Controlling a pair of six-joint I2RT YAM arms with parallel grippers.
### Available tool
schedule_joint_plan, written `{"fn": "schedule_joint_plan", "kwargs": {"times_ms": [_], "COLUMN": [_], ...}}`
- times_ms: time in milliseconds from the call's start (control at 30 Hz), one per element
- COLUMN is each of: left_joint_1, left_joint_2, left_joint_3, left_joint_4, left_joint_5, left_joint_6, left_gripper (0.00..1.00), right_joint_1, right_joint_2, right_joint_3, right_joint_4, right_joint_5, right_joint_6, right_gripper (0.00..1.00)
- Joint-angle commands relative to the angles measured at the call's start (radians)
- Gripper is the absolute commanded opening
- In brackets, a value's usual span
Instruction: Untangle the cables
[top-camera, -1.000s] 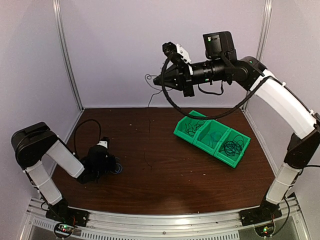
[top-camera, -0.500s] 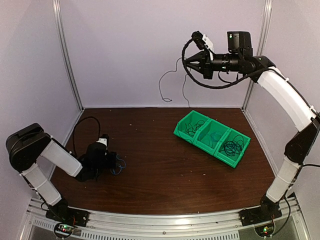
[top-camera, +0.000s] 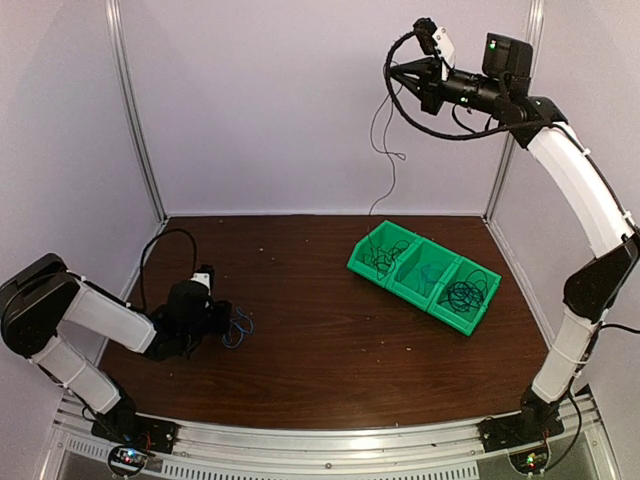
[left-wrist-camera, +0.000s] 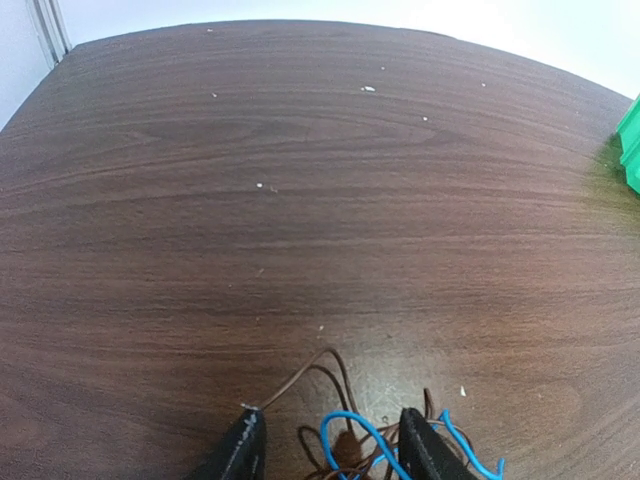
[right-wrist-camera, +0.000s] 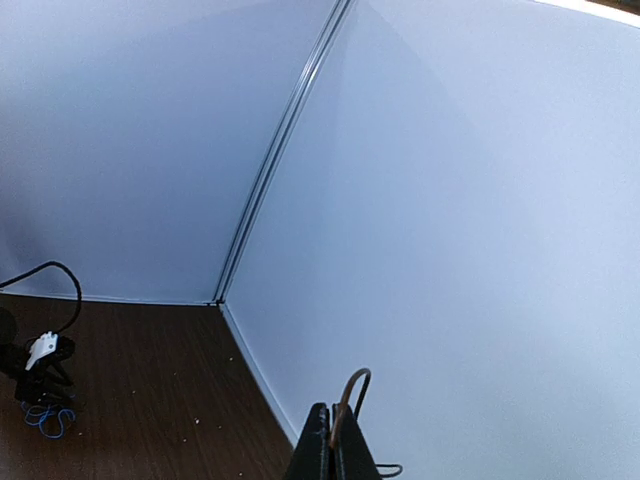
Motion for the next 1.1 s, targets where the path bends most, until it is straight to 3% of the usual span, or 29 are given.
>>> {"fn": "schedule_joint_plan", "kwargs": {"times_ms": [0,333,533,767,933,1067], "left_joint_1": [0.007,0.007,0.007,0.007,0.007,0.007], "left_joint_2": [-0.032,-0.098,-0.118,-0.109,-0.091,-0.086], "left_joint_3": [-0.007,-0.012,-0.018,-0.025,-0.019,-0.021], "left_joint_4": [-0.004,-0.037,-0.047,-0.035,-0.024,-0.011], "left_joint_5": [0.005,0.006,0.0,-0.006,-0.008,-0.001], "left_joint_6": [-0.012,-0.009,-0.002,-0.001,0.003,-0.001], "left_gripper": [0.46,0.46,0.46,0.46,0.46,0.46], "right_joint_1": [-0.006,-0.059,-0.128,-0.13,-0.121,-0.121], "right_joint_2": [0.024,0.085,0.156,0.107,0.095,0.056], "right_joint_3": [0.089,0.034,-0.024,-0.262,-0.322,-0.462], "right_joint_4": [0.051,0.085,0.099,0.17,0.177,0.232], "right_joint_5": [0.081,0.187,0.152,0.033,0.003,-0.005], "right_joint_6": [-0.044,-0.114,-0.062,-0.004,0.042,0.06], "right_gripper": [0.0,0.0,0.0,0.0,0.0,0.0]}}
